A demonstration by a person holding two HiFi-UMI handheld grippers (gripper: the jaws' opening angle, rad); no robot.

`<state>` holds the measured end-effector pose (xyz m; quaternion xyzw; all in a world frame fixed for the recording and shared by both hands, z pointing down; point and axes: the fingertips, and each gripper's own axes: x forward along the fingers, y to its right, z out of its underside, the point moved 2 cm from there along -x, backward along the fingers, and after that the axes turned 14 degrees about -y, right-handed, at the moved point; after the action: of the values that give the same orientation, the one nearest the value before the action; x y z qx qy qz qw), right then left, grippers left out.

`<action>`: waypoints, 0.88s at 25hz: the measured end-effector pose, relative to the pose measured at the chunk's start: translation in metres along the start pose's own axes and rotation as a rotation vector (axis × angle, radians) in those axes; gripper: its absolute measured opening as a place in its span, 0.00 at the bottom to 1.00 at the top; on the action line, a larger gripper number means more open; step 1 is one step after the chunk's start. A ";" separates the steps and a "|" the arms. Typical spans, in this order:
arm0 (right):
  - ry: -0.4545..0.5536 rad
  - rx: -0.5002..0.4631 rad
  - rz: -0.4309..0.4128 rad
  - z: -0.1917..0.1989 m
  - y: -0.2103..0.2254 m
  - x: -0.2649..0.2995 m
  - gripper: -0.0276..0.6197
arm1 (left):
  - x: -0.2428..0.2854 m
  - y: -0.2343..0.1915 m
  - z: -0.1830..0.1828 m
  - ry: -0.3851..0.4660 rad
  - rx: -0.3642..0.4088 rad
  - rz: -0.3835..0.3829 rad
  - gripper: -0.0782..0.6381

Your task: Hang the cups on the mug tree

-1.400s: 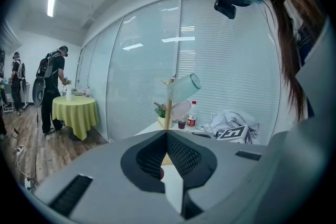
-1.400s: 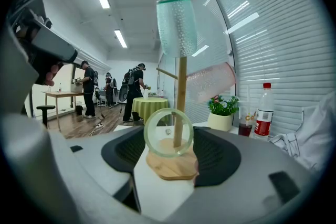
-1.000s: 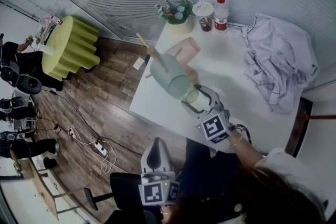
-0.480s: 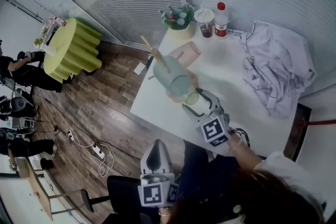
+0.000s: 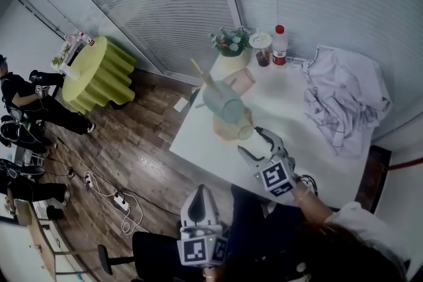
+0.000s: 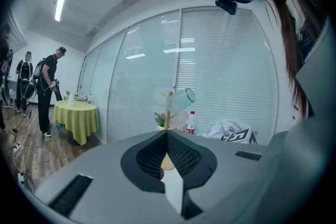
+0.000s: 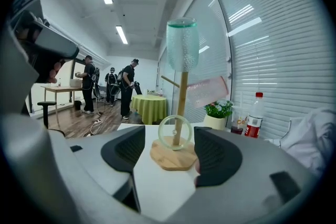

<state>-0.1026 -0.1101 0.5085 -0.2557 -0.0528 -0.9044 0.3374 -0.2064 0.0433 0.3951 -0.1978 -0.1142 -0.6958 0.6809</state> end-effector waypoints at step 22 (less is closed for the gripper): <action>0.102 -0.041 0.063 -0.001 -0.015 -0.118 0.34 | -0.058 0.046 0.015 0.098 0.015 0.032 0.11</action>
<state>-0.0372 -0.0304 0.4499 -0.2179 -0.0088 -0.9061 0.3625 -0.1589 0.0998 0.3785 -0.1604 -0.0828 -0.6930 0.6980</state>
